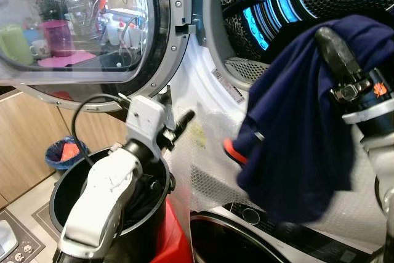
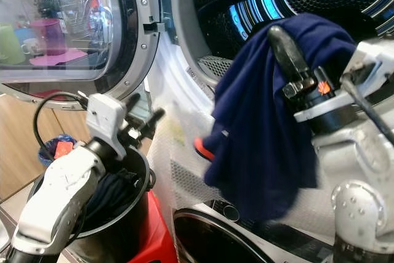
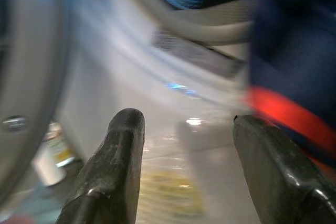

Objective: Clothes washing

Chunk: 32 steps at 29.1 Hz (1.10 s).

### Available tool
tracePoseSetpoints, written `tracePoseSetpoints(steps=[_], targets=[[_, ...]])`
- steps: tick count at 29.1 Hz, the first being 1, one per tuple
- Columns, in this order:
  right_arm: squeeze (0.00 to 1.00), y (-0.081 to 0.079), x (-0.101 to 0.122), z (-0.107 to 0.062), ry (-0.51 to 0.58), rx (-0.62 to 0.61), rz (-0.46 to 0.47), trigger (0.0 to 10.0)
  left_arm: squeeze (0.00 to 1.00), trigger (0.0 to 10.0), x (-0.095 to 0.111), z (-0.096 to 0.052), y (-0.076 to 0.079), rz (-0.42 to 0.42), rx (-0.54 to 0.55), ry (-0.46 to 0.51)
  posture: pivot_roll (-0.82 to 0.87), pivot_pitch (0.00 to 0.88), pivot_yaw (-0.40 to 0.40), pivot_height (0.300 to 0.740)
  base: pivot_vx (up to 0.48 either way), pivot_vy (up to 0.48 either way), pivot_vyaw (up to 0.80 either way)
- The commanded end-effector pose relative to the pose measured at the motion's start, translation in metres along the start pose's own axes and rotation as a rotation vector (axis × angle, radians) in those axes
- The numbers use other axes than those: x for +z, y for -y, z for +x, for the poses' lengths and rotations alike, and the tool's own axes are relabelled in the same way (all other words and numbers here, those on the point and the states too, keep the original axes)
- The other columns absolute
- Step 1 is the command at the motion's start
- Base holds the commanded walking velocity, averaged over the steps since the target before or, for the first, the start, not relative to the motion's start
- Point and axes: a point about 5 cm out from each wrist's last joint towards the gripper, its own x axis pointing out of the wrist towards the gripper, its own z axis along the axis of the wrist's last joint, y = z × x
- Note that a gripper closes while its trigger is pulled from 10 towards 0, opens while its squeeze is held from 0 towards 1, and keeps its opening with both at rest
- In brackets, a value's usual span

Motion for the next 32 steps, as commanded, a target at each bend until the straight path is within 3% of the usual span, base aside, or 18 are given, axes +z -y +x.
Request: tracePoseSetpoints(steps=[1, 3, 5, 9, 10, 18, 20, 27, 32], targets=[[0.0, 0.003, 0.008, 0.011, -0.009, -0.001, -0.042, 10.0, 0.0, 10.0, 0.002, -0.003, 0.008, 0.013, -0.073, -0.009, 0.02, 0.024, -0.015, 0.74, 0.0, 0.0, 0.0], [0.0, 0.008, 0.01, 0.018, -0.018, -0.022, -0.057, 10.0, 0.0, 10.0, 0.002, -0.004, 0.011, 0.021, -0.095, -0.014, 0.02, 0.031, -0.017, 0.74, 0.0, 0.0, 0.0], [0.0, 0.029, 0.02, 0.045, -0.041, -0.12, -0.107, 10.0, 0.0, 10.0, 0.002, -0.008, 0.019, 0.053, -0.134, -0.024, 0.02, 0.054, -0.027, 0.74, 0.0, 0.0, 0.0], [0.0, 0.039, 0.027, 0.06, -0.043, -0.145, -0.149, 10.0, 0.0, 10.0, 0.002, -0.009, 0.021, 0.04, -0.128, -0.026, 0.02, 0.083, -0.042, 0.74, 0.0, 0.0, 0.0], [0.0, 0.046, 0.033, 0.073, -0.043, -0.172, -0.135, 10.0, 0.0, 10.0, 0.003, -0.012, 0.024, 0.029, -0.139, -0.025, 0.02, 0.098, -0.05, 0.74, 0.0, 0.0, 0.0], [0.0, 0.057, 0.071, 0.129, 0.066, -0.209, -0.1, 10.0, 0.0, 10.0, 0.007, -0.024, 0.039, -0.002, -0.163, -0.048, 0.03, 0.161, -0.096, 0.74, 0.0, 0.0, 0.0], [0.0, 0.055, 0.079, 0.14, 0.084, -0.208, -0.129, 10.0, 0.0, 10.0, 0.009, -0.026, 0.041, -0.011, -0.152, -0.047, 0.03, 0.175, -0.111, 0.74, 0.0, 0.0, 0.0], [0.0, 0.057, 0.095, 0.16, 0.136, -0.366, -0.145, 10.0, 0.0, 10.0, 0.01, -0.03, 0.052, -0.054, -0.133, -0.059, 0.03, 0.205, -0.15, 0.74, 0.0, 0.0, 0.0], [0.0, 0.064, 0.102, 0.16, 0.174, -0.522, -0.163, 10.0, 0.0, 10.0, 0.009, -0.036, 0.059, -0.089, -0.114, -0.077, 0.02, 0.222, -0.172, 0.74, 0.0, 0.0, 0.0]])
